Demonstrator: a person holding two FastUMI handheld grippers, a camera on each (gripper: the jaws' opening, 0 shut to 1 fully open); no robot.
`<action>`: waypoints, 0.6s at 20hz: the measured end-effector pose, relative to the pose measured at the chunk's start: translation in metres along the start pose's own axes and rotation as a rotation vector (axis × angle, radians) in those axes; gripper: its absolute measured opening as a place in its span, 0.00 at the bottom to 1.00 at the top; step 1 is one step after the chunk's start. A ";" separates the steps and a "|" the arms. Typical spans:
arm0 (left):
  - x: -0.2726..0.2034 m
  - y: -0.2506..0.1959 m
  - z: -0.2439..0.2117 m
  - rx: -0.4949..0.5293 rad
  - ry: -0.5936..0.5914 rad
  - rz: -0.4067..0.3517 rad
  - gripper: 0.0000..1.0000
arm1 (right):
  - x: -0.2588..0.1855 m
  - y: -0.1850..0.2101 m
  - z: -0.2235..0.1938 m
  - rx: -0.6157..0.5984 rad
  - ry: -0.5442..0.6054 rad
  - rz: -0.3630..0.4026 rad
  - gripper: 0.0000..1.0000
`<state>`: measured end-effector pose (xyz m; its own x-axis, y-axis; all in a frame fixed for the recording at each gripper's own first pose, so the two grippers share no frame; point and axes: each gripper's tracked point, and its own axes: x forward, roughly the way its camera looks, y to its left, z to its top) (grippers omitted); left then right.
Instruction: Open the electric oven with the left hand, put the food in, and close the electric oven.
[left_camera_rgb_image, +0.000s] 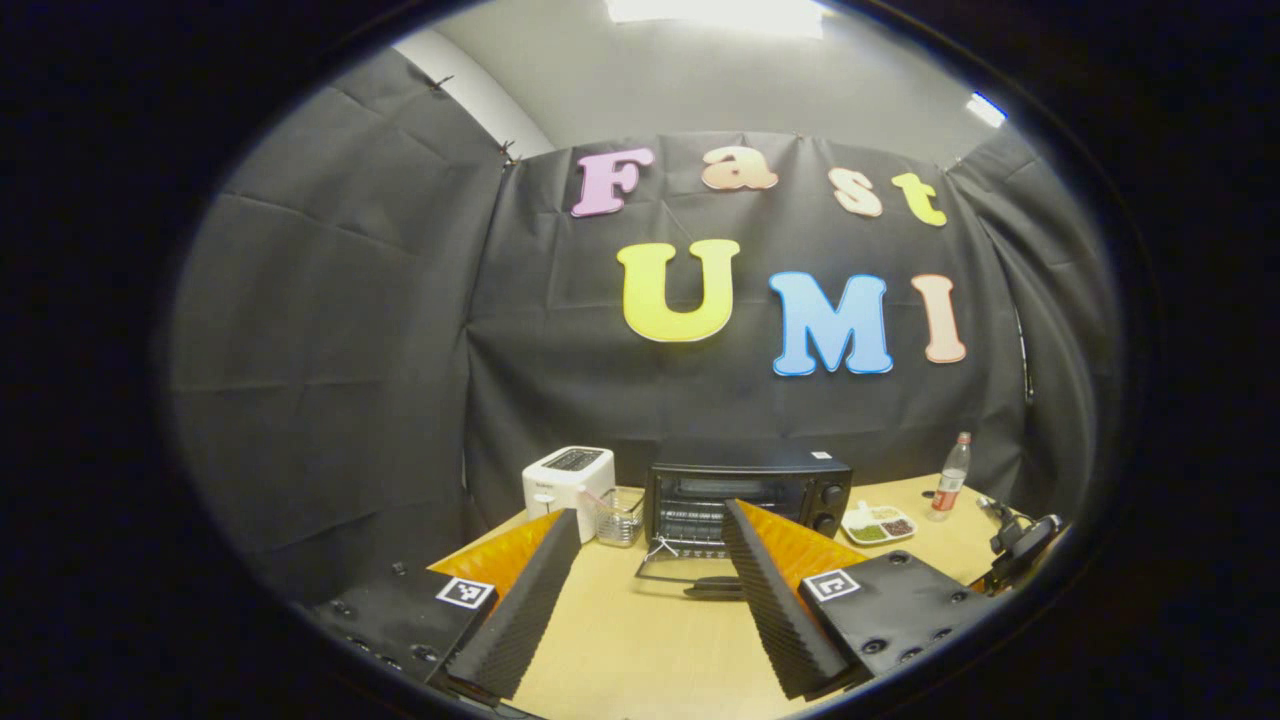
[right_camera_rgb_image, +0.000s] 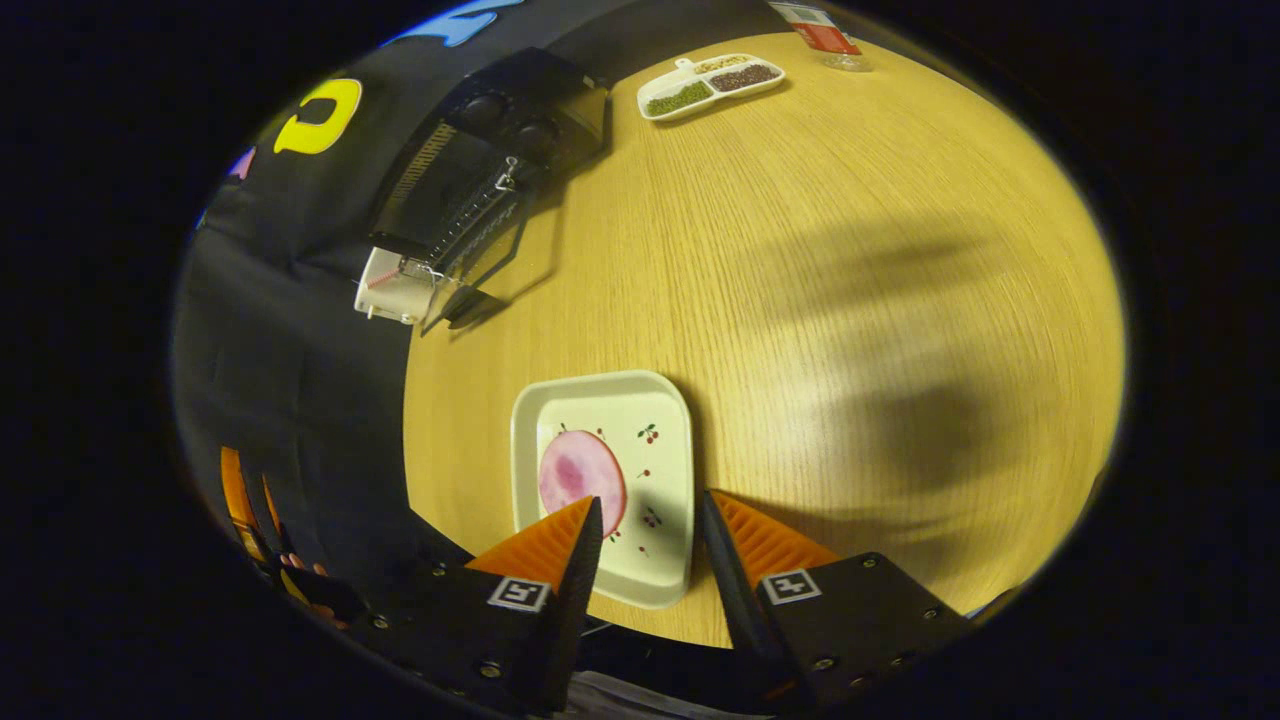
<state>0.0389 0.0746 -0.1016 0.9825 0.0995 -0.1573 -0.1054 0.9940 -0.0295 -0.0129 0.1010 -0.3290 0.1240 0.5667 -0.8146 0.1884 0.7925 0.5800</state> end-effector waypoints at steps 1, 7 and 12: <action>0.000 0.001 0.001 -0.001 -0.001 0.001 1.00 | 0.000 -0.001 -0.002 0.010 0.022 0.000 0.52; 0.006 -0.006 -0.002 0.001 0.002 -0.010 1.00 | 0.001 -0.001 -0.003 -0.015 0.091 0.005 0.48; 0.011 -0.017 0.001 0.009 -0.004 -0.034 1.00 | 0.006 -0.009 -0.003 -0.037 0.095 -0.034 0.48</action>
<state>0.0518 0.0592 -0.1017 0.9861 0.0658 -0.1525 -0.0705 0.9972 -0.0255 -0.0172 0.0980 -0.3386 0.0250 0.5567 -0.8303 0.1547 0.8184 0.5534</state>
